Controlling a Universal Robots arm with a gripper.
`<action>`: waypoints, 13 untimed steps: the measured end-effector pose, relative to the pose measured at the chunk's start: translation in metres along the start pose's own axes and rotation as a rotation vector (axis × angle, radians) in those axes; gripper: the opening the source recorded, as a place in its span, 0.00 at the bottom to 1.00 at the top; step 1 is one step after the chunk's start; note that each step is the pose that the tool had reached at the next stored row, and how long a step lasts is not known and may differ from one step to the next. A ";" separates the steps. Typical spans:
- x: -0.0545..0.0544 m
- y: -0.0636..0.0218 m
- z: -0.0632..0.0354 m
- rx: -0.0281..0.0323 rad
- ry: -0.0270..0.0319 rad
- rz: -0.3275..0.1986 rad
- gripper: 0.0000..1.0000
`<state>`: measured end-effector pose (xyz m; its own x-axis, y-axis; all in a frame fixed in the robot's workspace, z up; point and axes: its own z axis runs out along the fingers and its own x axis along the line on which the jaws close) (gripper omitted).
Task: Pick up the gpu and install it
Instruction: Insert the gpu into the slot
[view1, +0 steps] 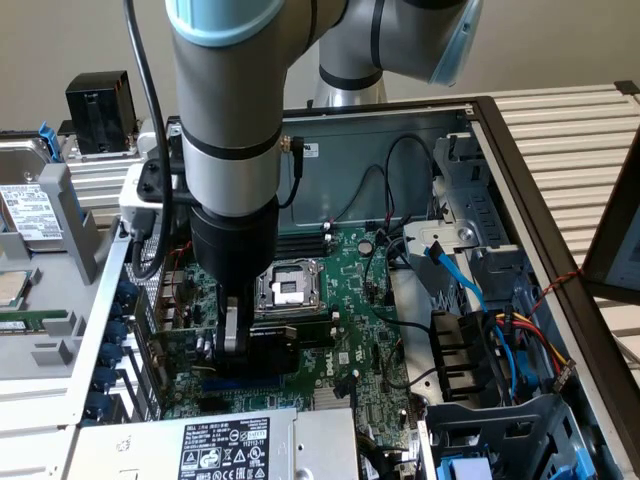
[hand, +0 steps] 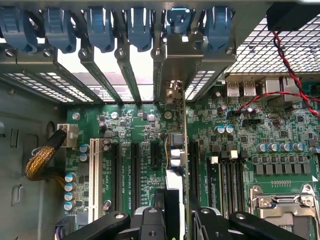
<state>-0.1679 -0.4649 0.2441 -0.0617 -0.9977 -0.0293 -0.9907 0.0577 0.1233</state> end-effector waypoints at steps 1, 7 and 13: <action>0.000 0.0000 0.0000 0.0000 0.0002 0.000 0.28; 0.000 -0.0001 0.0010 -0.0005 0.0018 0.000 0.28; 0.000 -0.0001 0.0015 -0.0009 0.0030 0.000 0.28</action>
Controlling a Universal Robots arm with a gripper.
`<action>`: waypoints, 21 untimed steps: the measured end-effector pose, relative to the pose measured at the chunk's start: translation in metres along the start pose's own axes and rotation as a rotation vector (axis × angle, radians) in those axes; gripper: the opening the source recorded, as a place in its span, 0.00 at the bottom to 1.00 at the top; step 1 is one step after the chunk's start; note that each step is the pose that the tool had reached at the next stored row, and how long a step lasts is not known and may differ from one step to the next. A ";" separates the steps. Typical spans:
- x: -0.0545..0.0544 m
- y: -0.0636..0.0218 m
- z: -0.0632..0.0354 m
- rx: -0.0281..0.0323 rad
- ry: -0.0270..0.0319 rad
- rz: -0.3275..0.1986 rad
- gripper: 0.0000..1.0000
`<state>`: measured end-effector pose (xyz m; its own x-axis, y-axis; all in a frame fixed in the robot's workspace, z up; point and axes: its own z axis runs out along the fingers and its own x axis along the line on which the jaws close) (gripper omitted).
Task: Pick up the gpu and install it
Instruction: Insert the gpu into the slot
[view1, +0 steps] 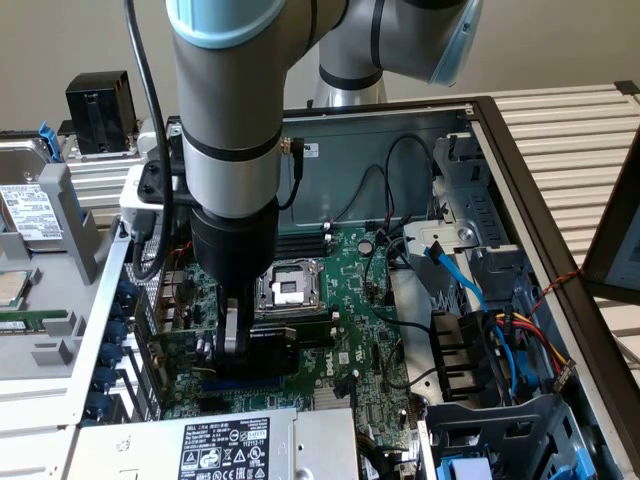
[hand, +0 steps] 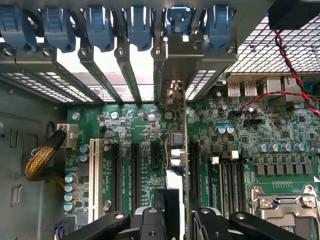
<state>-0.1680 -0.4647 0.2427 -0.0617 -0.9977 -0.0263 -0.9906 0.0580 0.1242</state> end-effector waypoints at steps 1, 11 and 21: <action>0.000 0.0000 0.0002 0.0000 0.0000 0.000 0.28; 0.000 -0.0001 0.0004 0.0000 0.0017 -0.005 0.28; 0.000 -0.0001 0.0005 -0.0005 0.0056 -0.012 0.28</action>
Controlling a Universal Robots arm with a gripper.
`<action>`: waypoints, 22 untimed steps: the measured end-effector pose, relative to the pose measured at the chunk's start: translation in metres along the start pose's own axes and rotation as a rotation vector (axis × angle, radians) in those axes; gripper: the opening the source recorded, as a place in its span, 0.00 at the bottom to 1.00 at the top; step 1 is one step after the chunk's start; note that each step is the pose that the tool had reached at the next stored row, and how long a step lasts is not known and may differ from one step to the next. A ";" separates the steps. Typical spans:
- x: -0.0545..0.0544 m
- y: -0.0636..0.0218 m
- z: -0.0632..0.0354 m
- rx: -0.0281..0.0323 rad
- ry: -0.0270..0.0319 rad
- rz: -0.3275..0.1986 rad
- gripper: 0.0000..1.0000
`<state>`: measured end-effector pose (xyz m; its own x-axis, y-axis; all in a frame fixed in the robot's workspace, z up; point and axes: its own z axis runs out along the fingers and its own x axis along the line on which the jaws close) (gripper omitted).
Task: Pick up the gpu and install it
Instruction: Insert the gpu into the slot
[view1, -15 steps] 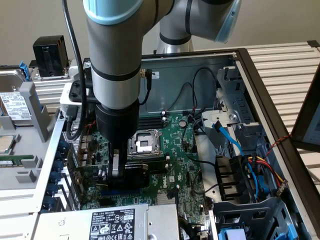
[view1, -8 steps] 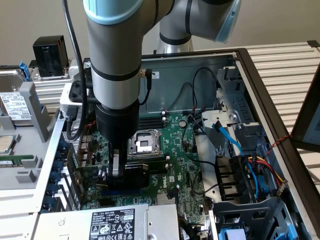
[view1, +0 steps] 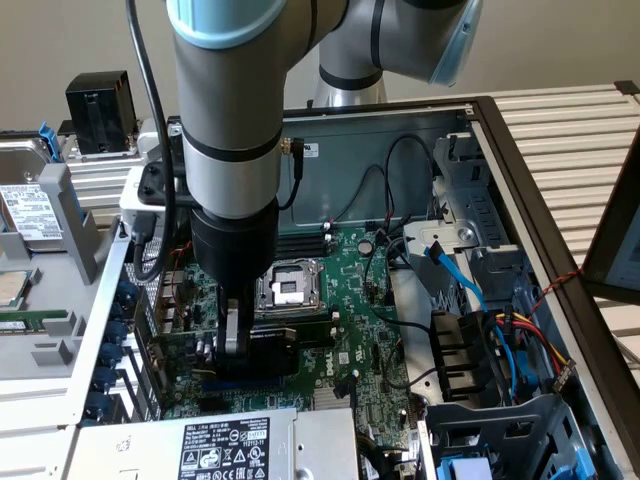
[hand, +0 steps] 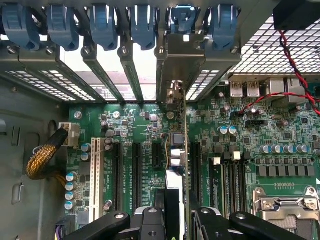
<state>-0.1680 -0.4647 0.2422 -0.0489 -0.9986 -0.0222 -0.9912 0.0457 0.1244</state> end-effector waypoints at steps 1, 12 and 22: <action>0.000 0.0000 0.0001 0.0000 0.0001 0.000 0.28; 0.000 -0.0001 0.0023 0.0000 0.0002 -0.003 0.28; -0.001 0.0009 0.0025 0.0000 0.0004 -0.004 0.28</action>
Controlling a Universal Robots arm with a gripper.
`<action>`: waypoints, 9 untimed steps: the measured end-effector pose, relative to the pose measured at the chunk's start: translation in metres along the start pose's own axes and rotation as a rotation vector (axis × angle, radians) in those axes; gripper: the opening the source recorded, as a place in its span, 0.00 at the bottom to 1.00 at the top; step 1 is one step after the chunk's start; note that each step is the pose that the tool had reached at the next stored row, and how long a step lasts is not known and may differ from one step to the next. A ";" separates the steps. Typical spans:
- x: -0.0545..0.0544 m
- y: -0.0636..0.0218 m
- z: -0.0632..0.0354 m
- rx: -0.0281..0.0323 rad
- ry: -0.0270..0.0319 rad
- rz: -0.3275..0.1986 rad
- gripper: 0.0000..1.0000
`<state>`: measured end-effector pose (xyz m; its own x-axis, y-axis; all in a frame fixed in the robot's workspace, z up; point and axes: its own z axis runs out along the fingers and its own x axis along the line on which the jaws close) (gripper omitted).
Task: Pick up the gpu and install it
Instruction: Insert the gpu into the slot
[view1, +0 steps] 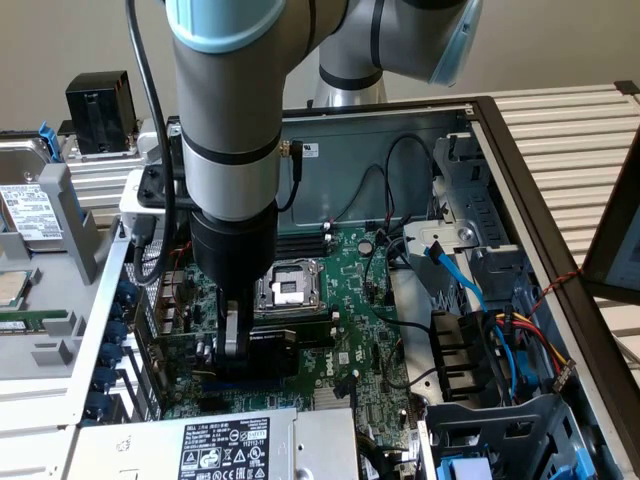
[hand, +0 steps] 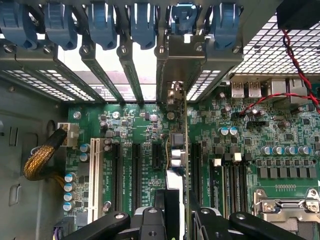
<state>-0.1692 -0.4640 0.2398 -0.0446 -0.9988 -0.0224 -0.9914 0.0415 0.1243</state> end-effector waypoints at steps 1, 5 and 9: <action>0.000 0.0000 0.0000 0.0000 0.0001 0.000 0.28; 0.000 0.0000 0.0001 -0.0001 0.0001 -0.001 0.28; 0.000 0.0000 0.0002 0.0000 0.0001 -0.001 0.28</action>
<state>-0.1692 -0.4640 0.2396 -0.0436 -0.9988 -0.0224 -0.9914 0.0404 0.1243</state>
